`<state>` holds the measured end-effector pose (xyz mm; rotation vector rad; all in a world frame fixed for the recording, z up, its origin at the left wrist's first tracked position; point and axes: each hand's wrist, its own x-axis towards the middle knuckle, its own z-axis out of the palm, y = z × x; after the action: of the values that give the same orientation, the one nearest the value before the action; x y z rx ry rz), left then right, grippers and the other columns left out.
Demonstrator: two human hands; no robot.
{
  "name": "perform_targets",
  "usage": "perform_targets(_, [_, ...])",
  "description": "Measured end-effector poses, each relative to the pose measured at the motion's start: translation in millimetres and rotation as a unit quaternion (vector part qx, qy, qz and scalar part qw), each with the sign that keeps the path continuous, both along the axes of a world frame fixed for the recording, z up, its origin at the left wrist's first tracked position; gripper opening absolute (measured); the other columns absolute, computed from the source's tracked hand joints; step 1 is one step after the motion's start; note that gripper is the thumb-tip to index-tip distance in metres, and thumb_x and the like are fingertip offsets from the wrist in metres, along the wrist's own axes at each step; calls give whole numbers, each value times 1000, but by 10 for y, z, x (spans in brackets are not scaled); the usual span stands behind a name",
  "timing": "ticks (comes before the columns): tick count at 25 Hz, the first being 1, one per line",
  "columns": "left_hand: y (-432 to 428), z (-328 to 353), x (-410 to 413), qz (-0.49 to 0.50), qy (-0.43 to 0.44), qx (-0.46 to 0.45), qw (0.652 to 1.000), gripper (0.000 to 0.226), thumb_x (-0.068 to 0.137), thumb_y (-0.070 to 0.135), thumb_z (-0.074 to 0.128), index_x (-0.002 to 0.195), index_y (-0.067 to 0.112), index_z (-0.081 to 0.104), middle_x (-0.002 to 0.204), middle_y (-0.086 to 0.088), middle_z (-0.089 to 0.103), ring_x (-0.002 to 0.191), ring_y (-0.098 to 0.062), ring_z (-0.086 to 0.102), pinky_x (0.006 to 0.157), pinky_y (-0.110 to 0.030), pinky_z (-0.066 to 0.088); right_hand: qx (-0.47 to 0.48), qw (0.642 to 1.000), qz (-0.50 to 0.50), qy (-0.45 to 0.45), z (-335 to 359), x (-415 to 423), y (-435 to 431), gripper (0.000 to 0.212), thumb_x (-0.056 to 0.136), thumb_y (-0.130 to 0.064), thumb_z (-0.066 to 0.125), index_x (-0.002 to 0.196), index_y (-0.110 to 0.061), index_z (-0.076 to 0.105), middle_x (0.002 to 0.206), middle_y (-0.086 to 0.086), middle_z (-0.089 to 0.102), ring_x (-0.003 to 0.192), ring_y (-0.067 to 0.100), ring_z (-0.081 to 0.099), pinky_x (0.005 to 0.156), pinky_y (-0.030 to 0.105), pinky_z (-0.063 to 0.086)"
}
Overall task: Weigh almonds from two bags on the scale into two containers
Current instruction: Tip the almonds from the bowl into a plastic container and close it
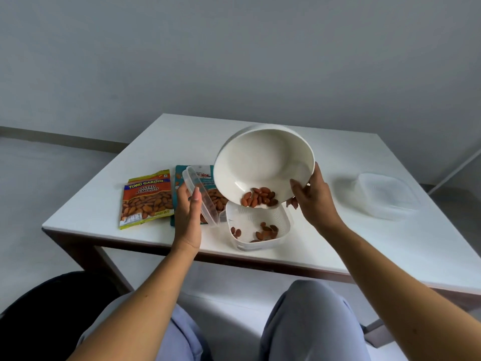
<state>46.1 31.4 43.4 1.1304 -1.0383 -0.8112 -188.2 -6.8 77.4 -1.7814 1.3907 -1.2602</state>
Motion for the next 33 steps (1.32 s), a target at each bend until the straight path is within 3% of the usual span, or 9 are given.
perform_targets(5, [8,2,-6,2,3,-7,1000,32,72,66,38,104,67,41,115,27,46,109,4,50,91,-26,43,-66,997,-3,-42,-22,2,66,30,97,-9,49,119,-26,38,76,-1,60,50,7,58,49,19,50])
perform_targets(8, [-31,-56,32,11,1,-7,1000,42,70,77,43,110,65,38,120,21,48,116,-5,50,97,-31,44,-79,995,-14,-59,-50,43,62,27,97,-13,50,120,-23,41,78,1,62,51,9,57,50,21,50])
perform_targets(12, [-90,-138,61,9,0,0,1000,51,59,92,43,106,71,44,132,-4,51,124,-23,52,100,-45,46,-80,992,-52,-81,-10,72,-41,25,97,-11,49,117,-23,38,69,6,60,47,10,55,48,22,49])
perform_targets(14, [-91,-112,47,18,0,11,1000,49,59,91,43,102,70,44,129,-3,50,119,-19,52,94,-38,48,-39,992,-72,-93,76,101,-155,33,94,-5,48,119,-22,35,71,9,59,44,11,54,46,24,48])
perform_targets(17, [-76,-68,20,18,13,12,1000,41,67,74,40,105,60,39,127,2,45,111,-8,51,85,-27,47,62,984,-94,-135,195,143,-392,51,90,-1,44,133,-24,30,74,14,62,48,15,57,48,23,50])
perform_targets(22, [-64,-76,36,11,0,9,1000,50,65,81,43,110,60,36,132,1,42,111,-2,50,82,-20,45,231,947,-151,-165,172,182,-811,39,95,-14,46,133,-9,40,113,23,63,79,33,71,61,31,59])
perform_targets(25, [-59,-84,40,2,-10,1,1000,60,59,90,41,112,63,34,132,2,41,116,-6,49,87,-25,47,236,948,-169,-132,110,242,-884,41,96,-19,49,134,-9,41,121,19,58,93,34,69,69,33,60])
perform_targets(29, [-74,-81,48,-7,-8,5,1000,54,64,84,43,113,61,34,133,1,41,121,-14,47,93,-34,48,228,952,-175,-102,49,273,-873,44,95,-20,49,137,-10,38,126,18,55,103,37,64,79,40,60])
perform_targets(33, [-79,-87,51,-9,-1,12,1000,55,65,79,43,114,57,34,135,-2,42,121,-15,47,91,-31,49,227,953,-175,-97,-27,233,-827,45,95,-24,49,137,-11,39,124,17,57,96,36,67,67,37,60])
